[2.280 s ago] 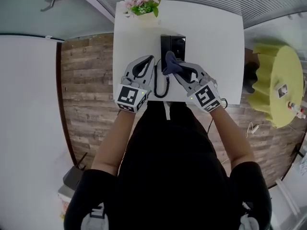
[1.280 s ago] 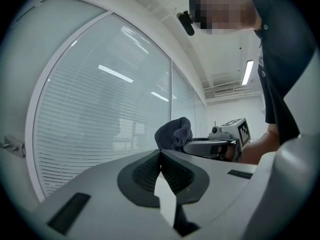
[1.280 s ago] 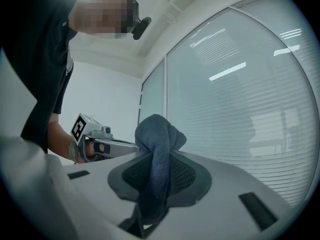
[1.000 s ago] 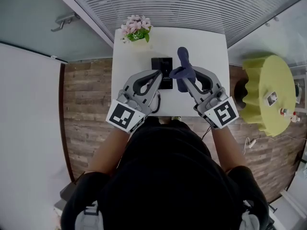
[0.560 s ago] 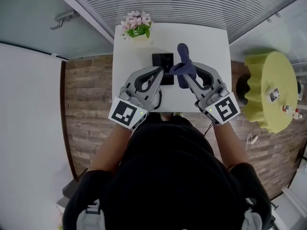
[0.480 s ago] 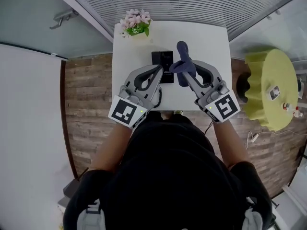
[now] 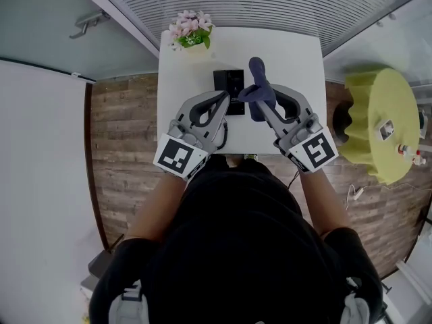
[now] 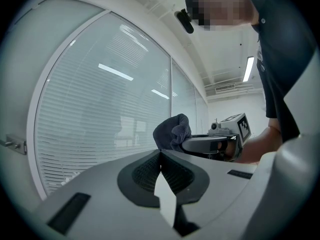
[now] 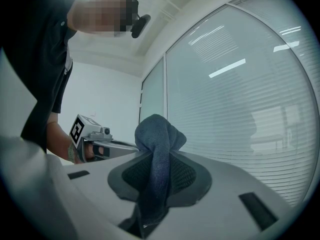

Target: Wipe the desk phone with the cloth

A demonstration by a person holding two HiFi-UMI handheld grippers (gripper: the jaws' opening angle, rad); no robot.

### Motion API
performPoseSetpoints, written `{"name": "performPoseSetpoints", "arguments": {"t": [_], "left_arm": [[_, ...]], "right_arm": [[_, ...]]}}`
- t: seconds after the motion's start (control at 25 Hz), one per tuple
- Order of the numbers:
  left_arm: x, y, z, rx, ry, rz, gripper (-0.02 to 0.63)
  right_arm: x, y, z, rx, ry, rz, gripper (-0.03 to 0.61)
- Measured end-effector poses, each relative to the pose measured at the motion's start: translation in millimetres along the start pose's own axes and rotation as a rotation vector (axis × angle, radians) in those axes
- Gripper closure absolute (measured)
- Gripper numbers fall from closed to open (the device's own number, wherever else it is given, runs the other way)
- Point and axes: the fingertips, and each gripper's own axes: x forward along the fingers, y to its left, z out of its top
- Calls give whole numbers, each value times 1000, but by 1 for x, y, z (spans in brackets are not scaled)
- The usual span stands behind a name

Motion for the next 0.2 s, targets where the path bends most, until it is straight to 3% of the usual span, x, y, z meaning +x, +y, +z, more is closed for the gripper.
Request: {"name": "performPoseSetpoints", "arguments": {"t": [0.2], "left_arm": [[3,0,2,-18,-29,11,603]], "right_arm": [[1,1,0,-1,-3,1,482]]}}
